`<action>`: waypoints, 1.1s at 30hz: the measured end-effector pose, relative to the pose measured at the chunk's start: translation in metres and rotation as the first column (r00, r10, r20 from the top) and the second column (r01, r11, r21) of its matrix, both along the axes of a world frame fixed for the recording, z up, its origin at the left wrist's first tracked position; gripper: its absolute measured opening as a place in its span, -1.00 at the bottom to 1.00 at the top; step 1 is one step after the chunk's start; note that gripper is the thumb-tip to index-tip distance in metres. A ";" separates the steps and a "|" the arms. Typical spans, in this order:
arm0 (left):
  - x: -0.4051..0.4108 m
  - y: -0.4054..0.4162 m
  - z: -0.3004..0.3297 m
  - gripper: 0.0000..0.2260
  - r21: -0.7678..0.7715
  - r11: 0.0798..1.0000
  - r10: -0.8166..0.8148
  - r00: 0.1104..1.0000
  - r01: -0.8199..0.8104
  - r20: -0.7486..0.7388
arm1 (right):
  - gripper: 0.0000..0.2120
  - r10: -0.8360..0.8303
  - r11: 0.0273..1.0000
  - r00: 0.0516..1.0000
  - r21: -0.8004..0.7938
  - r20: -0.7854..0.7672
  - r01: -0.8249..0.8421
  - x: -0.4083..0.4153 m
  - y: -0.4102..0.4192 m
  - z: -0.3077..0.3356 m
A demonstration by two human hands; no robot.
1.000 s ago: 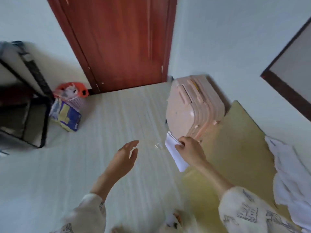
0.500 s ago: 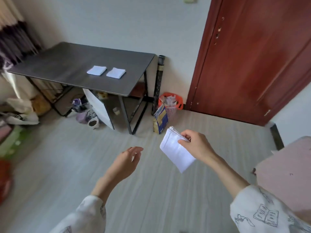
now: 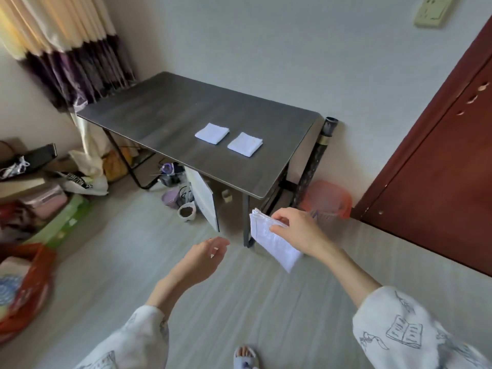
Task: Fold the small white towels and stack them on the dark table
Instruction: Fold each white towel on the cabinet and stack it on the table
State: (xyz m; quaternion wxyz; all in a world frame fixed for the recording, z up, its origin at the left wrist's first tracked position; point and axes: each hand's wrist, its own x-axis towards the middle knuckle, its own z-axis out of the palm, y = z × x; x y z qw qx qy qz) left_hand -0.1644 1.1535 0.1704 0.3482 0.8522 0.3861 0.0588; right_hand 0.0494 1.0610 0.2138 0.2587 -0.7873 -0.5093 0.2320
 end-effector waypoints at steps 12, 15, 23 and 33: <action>0.084 0.215 0.011 -0.48 -0.441 0.887 0.021 0.941 0.138 0.337 | -0.89 0.231 0.970 0.949 -0.021 -0.217 -0.241 0.056 0.215 0.009; 0.111 0.278 0.005 -0.63 -0.478 0.856 -0.012 0.932 0.197 0.362 | -0.92 0.177 0.980 0.951 -0.042 -0.253 -0.193 0.077 0.273 -0.003; 0.181 0.433 -0.003 -0.74 -0.589 0.761 -0.073 0.939 0.270 0.336 | -0.83 -0.165 0.983 0.853 -0.154 -0.495 0.100 0.136 0.396 -0.038; 0.271 0.527 -0.047 -0.71 -0.867 0.477 0.016 0.985 0.146 0.174 | -0.62 -0.484 0.834 0.222 -0.370 -0.846 0.409 0.179 0.443 -0.113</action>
